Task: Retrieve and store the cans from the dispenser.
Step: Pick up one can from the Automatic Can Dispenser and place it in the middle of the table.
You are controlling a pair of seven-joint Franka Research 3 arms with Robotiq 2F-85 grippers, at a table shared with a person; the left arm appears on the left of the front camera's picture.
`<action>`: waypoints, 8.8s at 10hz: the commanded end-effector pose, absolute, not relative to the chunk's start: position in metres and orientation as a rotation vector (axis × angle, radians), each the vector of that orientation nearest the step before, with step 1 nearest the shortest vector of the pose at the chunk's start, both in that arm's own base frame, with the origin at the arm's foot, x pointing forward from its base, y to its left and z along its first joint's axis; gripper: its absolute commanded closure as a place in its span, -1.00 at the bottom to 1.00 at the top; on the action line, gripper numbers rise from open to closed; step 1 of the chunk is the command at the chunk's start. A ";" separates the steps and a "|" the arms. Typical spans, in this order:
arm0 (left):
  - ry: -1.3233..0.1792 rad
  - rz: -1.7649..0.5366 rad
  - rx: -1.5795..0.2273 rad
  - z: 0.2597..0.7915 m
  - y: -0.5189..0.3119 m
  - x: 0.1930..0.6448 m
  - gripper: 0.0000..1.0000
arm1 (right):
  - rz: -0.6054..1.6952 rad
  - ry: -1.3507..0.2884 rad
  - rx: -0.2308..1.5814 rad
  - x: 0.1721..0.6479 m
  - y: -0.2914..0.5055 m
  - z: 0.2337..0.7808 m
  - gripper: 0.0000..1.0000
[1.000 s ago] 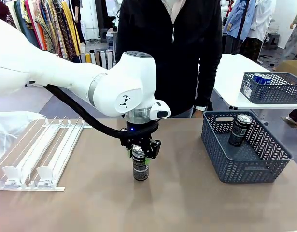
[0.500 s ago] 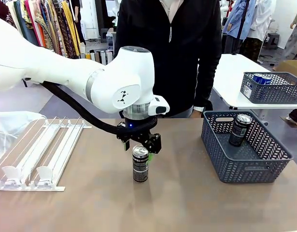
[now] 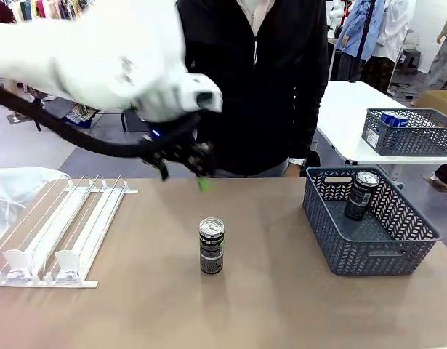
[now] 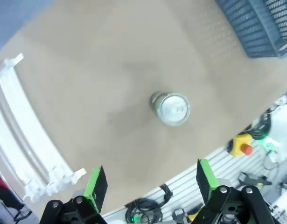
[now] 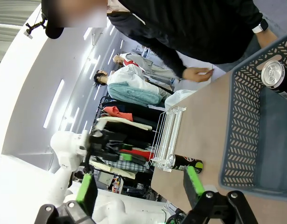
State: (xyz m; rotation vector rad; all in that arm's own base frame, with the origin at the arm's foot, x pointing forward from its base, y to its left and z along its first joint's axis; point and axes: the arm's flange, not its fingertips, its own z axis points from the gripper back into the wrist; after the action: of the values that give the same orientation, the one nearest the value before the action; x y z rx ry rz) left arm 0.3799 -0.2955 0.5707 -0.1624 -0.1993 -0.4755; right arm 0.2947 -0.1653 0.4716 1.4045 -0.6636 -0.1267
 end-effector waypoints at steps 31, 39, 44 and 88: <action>-0.336 0.091 -1.048 0.509 0.054 0.330 -1.00 | -0.128 -0.673 1.417 0.296 -0.165 0.476 -1.00; -0.336 0.091 -1.048 0.509 0.054 0.330 -1.00 | -0.128 -0.673 1.417 0.296 -0.165 0.476 -1.00; -0.336 0.091 -1.048 0.509 0.054 0.330 -1.00 | -0.128 -0.673 1.417 0.296 -0.165 0.476 -1.00; -0.336 0.091 -1.048 0.509 0.054 0.330 -1.00 | -0.128 -0.673 1.417 0.296 -0.165 0.476 -1.00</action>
State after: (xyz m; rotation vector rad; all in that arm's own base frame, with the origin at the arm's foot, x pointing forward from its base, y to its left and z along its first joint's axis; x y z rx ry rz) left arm 0.3282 0.0546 0.5084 -1.0289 -0.3305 0.0940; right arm 0.2947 -0.1654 0.4715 1.4047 -0.6635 -0.1272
